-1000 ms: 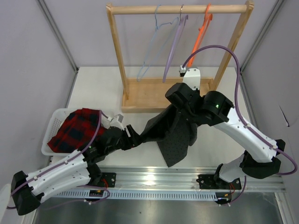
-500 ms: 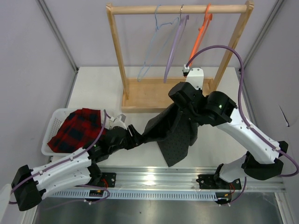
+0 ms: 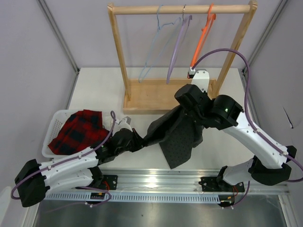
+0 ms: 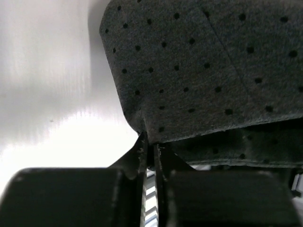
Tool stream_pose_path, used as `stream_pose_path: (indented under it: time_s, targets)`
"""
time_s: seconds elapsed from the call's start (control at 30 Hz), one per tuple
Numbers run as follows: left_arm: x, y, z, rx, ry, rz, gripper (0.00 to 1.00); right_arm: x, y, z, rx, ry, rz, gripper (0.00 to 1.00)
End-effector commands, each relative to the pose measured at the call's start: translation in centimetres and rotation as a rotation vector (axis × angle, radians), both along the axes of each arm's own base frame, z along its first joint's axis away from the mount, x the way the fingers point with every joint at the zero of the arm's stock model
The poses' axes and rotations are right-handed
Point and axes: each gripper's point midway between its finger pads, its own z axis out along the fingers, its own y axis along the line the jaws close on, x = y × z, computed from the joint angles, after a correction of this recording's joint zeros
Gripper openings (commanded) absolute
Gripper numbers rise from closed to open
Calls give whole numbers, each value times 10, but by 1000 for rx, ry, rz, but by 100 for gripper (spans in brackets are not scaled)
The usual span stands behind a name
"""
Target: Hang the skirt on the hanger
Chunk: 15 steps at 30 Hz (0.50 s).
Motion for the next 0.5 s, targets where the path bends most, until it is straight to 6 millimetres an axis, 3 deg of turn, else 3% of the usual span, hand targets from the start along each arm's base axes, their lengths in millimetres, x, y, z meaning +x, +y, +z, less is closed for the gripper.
stream_pose_path:
  time_s: [0.0, 0.07, 0.1, 0.13, 0.2, 0.23, 0.27, 0.33, 0.4, 0.43, 0.47]
  targets:
    - [11, -10, 35, -38, -88, -9, 0, 2, -9, 16, 55, -51, -16, 0]
    - [16, -7, 60, -17, -139, -9, 0, 3, -17, 18, 65, -59, -25, 0]
    - [20, -3, 85, -9, -204, -17, 0, 3, -19, 19, 68, -56, -20, 0]
    - [22, 3, 94, 13, -229, -10, 0, 6, -25, 21, 77, -62, -36, 0]
    - [32, 18, 134, 46, -314, 12, 0, 4, -35, 27, 97, -75, -34, 0]
    - [33, 24, 145, 55, -337, 15, 0, 4, -39, 30, 104, -82, -39, 0]
    - [35, 27, 185, 17, -396, 13, 0, 6, -46, 32, 115, -93, -53, 0]
    - [41, 42, 193, 105, -425, 1, 0, 2, -56, 43, 153, -122, -38, 0]
    - [42, 52, 233, 133, -499, -18, 0, 5, -66, 51, 173, -152, -46, 0]
    - [43, 54, 240, 155, -509, -26, 0, 1, -70, 58, 204, -169, -31, 0]
    - [45, 55, 262, 153, -542, -25, 0, 3, -75, 63, 225, -189, -44, 0]
